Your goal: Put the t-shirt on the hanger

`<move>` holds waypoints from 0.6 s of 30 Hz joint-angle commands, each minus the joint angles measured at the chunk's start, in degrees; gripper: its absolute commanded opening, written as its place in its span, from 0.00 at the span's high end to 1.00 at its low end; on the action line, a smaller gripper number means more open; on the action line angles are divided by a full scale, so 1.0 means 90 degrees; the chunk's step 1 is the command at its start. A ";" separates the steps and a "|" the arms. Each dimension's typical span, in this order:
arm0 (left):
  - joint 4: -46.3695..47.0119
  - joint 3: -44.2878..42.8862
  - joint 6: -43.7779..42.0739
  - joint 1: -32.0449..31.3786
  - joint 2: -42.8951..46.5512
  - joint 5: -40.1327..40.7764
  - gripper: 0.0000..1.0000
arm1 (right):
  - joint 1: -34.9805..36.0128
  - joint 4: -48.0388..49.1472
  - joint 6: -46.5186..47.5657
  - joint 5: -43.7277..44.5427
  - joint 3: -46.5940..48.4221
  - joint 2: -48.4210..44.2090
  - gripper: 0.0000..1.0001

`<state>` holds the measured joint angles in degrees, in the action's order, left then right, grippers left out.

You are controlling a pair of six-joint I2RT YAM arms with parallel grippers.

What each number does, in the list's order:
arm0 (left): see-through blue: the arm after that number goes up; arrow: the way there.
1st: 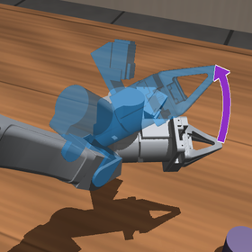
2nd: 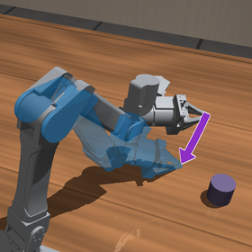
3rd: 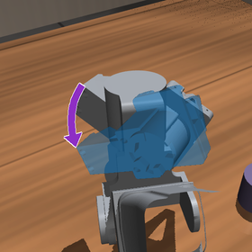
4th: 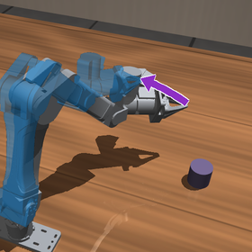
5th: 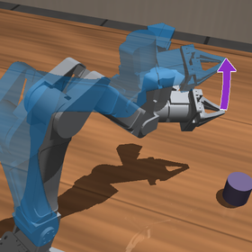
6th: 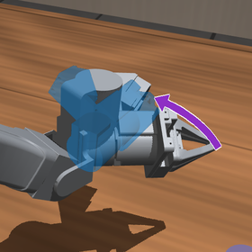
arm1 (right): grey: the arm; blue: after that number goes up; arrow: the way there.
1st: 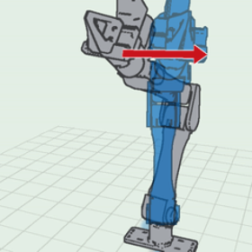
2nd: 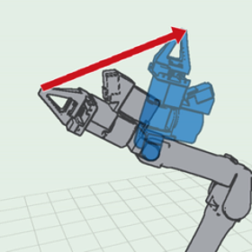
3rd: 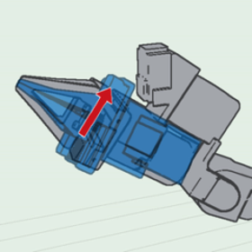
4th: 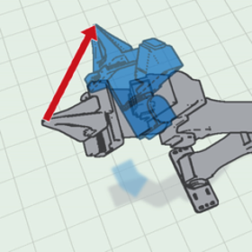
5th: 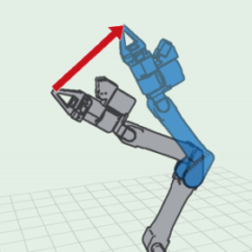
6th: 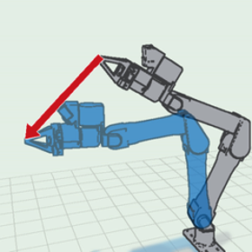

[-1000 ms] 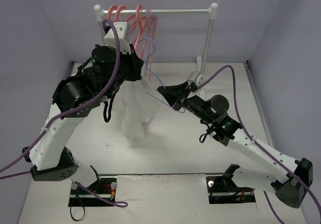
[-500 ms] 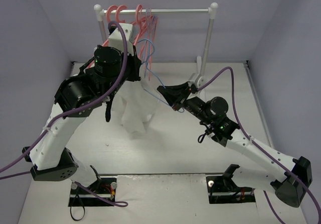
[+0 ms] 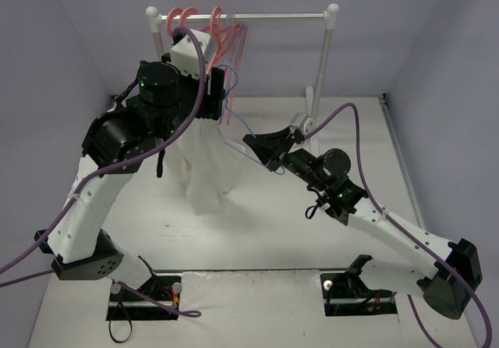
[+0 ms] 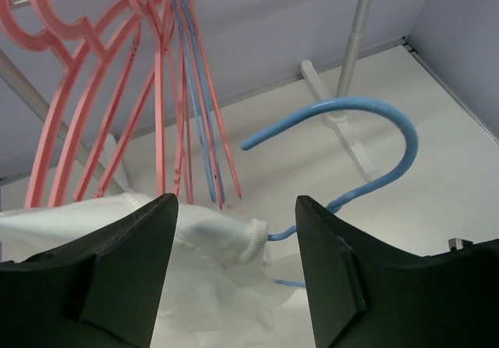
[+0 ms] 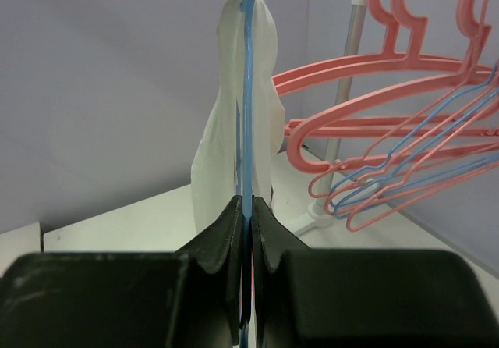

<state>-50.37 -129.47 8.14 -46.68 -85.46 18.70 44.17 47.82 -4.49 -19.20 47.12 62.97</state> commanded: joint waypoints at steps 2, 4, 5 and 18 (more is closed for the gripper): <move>0.0301 0.0142 -0.0831 0.0960 0.0588 -0.1622 0.41 | -0.0146 0.1343 -0.0230 -0.0305 0.0175 -0.0037 1.00; 0.0285 0.0443 -0.1408 0.1278 0.0809 -0.2356 0.41 | -0.0161 0.1337 -0.0252 -0.0362 0.0175 -0.0024 1.00; 0.0248 0.0578 -0.1754 0.1445 0.0878 -0.2644 0.41 | -0.0166 0.1332 -0.0262 -0.0412 0.0198 -0.0011 1.00; -0.0693 0.1112 -0.5112 0.3287 0.1173 -0.6688 0.41 | -0.0191 0.0902 -0.0337 -0.1214 0.0370 0.0132 1.00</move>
<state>-54.36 -116.83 -24.84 -19.11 -74.64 -28.64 42.76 48.52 -6.37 -26.83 47.11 64.51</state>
